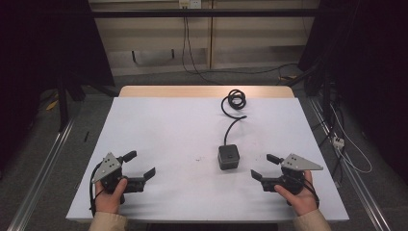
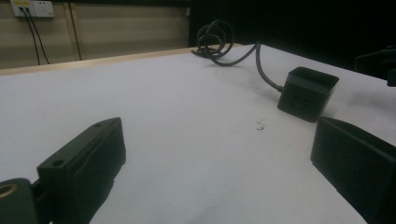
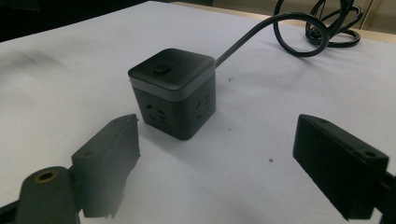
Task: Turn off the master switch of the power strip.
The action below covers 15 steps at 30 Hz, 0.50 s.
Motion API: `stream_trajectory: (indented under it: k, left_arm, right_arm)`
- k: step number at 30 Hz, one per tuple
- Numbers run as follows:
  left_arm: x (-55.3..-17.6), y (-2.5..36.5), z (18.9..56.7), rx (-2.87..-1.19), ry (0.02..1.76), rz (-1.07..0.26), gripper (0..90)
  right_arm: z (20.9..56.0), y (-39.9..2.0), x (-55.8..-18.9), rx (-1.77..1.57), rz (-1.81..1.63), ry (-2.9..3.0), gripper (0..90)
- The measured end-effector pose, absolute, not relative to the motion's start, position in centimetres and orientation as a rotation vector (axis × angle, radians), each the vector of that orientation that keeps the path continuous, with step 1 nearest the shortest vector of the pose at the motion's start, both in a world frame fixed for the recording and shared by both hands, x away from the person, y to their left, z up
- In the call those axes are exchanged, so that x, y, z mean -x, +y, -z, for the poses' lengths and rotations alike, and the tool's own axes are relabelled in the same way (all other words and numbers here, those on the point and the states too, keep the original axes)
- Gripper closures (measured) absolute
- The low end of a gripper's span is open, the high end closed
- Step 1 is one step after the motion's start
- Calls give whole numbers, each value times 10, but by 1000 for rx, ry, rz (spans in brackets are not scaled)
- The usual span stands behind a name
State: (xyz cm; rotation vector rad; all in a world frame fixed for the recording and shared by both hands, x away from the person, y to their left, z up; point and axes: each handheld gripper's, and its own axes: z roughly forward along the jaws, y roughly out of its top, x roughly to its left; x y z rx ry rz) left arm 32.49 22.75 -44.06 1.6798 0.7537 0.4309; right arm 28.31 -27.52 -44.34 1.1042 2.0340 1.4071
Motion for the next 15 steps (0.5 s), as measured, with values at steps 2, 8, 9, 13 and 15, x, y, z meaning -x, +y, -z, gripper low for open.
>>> stream_trajectory:
  k: [2, 8, 9, 13, 15]
  left_arm:
    - [-325, 227, 441, -1677, 757, -431, 28]
    - [-325, 227, 440, -1681, 755, -432, 28]
    - [-325, 227, 440, -1681, 756, -432, 28]
    - [-326, 228, 441, -1682, 757, -434, 28]
    - [-326, 227, 440, -1681, 757, -434, 28]
  right_arm:
    - [444, -276, -282, -1102, -1406, 2034, 145]
    - [445, -280, -279, -1112, -1393, 2040, 147]
    - [446, -281, -279, -1111, -1390, 2039, 146]
    - [447, -283, -279, -1119, -1386, 2039, 146]
    - [448, -283, -279, -1125, -1381, 2040, 146]
